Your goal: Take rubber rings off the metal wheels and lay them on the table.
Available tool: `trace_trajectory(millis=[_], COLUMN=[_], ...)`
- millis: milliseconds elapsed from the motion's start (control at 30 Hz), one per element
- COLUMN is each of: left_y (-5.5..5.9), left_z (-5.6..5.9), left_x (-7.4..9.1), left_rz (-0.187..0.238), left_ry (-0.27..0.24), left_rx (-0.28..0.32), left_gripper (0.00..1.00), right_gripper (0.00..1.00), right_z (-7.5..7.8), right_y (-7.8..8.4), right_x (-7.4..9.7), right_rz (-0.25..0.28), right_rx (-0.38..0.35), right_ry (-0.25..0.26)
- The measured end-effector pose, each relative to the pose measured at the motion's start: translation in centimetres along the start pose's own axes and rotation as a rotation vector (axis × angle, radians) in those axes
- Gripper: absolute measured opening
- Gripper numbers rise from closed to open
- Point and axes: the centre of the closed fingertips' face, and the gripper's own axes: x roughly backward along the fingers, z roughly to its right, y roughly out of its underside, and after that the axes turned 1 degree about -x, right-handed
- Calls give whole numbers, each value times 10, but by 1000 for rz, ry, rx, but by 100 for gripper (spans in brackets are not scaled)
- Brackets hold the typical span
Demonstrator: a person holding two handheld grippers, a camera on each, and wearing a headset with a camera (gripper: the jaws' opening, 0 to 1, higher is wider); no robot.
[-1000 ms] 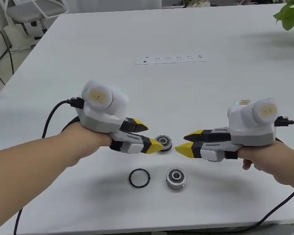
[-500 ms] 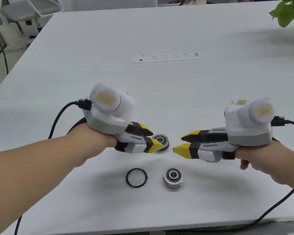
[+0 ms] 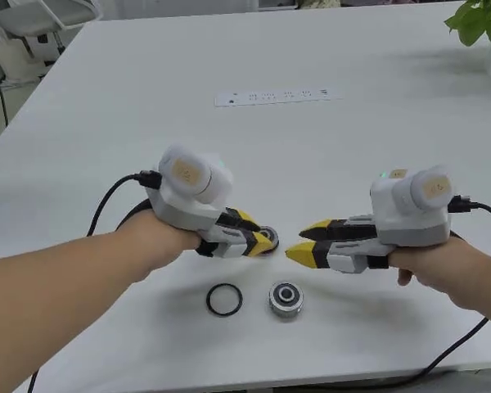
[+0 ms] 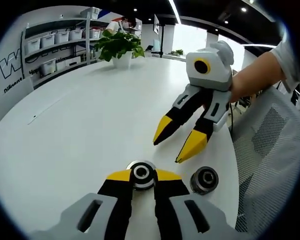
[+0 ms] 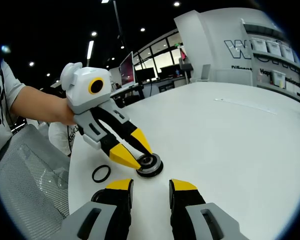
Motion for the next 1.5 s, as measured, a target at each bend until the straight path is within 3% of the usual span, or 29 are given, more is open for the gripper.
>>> trace_trajectory(millis=[67, 1000, 1500], left_y=[0, -1, 0], left_z=[-1, -4, -4], left_x=[-1, -2, -1], left_rz=[-6, 17, 25], left_ry=[-8, -40, -45], left_rx=[-32, -1, 1], left_gripper=[10, 7, 7], right_gripper=[26, 26, 23], right_z=[0, -6, -5], right_y=[-1, -1, -2], right_x=[-1, -35, -36], right_rz=[0, -56, -44], right_rx=[1, 114, 144], right_ry=[-1, -15, 8])
